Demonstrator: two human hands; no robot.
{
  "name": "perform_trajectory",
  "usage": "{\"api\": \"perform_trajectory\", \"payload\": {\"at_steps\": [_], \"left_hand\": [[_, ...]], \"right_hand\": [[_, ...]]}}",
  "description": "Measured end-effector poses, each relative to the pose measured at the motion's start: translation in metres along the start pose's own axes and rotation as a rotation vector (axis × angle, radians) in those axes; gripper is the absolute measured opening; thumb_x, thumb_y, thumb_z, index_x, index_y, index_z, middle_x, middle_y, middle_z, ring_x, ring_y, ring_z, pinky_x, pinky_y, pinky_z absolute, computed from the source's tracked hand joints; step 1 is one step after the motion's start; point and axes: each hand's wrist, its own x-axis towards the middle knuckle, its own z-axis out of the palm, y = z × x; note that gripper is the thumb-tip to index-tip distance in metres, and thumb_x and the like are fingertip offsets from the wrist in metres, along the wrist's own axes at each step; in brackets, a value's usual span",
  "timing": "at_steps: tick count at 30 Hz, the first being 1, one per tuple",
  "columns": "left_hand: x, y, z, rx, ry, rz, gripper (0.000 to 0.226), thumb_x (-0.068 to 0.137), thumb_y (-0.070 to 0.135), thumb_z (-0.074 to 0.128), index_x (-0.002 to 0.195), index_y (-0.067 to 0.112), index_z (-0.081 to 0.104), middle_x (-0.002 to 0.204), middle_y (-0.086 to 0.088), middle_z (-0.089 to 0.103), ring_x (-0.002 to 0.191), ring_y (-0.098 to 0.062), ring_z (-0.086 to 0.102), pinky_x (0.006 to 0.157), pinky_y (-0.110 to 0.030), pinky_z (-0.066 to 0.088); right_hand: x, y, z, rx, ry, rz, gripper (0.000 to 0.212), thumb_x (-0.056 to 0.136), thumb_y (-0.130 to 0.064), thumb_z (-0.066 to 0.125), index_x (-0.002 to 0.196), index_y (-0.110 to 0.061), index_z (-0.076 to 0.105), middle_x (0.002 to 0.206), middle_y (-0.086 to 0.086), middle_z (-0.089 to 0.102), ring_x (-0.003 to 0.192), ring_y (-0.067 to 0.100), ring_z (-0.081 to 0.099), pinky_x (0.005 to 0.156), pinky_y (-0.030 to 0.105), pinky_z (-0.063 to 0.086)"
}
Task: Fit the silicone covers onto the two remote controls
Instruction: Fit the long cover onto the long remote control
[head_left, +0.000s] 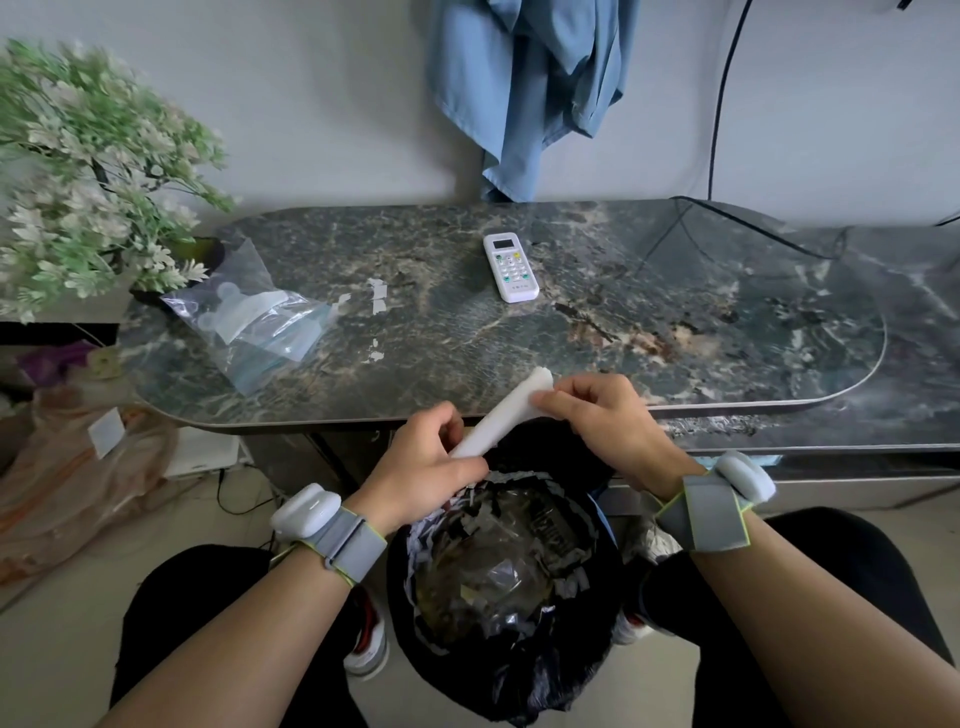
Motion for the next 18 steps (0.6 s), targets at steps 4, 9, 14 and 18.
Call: {"api": "perform_trajectory", "payload": {"at_steps": [4, 9, 14, 18], "left_hand": [[-0.001, -0.001, -0.002, 0.05, -0.055, 0.004, 0.039, 0.06, 0.024, 0.069, 0.082, 0.006, 0.043, 0.069, -0.009, 0.047, 0.05, -0.022, 0.046, 0.049, -0.037, 0.036], [0.001, 0.003, -0.003, 0.041, -0.181, -0.019, 0.039, 0.061, 0.023, 0.068, 0.082, 0.006, 0.041, 0.072, -0.011, 0.044, 0.047, -0.02, 0.04, 0.047, -0.035, 0.032], [0.003, 0.004, -0.002, -0.014, -0.222, -0.014, 0.034, 0.062, 0.02, 0.068, 0.08, 0.015, 0.04, 0.075, -0.012, 0.045, 0.056, -0.023, 0.044, 0.052, -0.037, 0.035], [0.001, 0.003, -0.004, -0.065, -0.23, -0.024, 0.038, 0.07, 0.019, 0.074, 0.093, 0.02, 0.043, 0.074, -0.008, 0.057, 0.052, -0.019, 0.05, 0.05, -0.035, 0.039]], "right_hand": [[-0.001, 0.002, -0.004, -0.001, -0.088, 0.014, 0.038, 0.087, -0.032, 0.069, 0.054, -0.015, 0.062, 0.054, 0.006, 0.049, 0.047, 0.017, 0.042, 0.046, 0.025, 0.032], [-0.009, 0.008, -0.006, 0.135, 0.128, -0.129, 0.019, 0.077, -0.017, 0.079, 0.06, -0.02, 0.073, 0.076, 0.003, 0.064, 0.073, 0.014, 0.059, 0.065, 0.023, 0.046], [-0.012, 0.006, -0.01, 0.341, 0.179, -0.117, 0.007, 0.071, -0.019, 0.08, 0.071, -0.013, 0.076, 0.085, -0.003, 0.076, 0.074, 0.011, 0.069, 0.068, 0.023, 0.052], [-0.01, 0.002, -0.014, 0.295, 0.219, -0.184, 0.008, 0.078, -0.021, 0.076, 0.073, -0.015, 0.074, 0.063, -0.006, 0.069, 0.06, 0.008, 0.058, 0.06, 0.022, 0.047]]}}
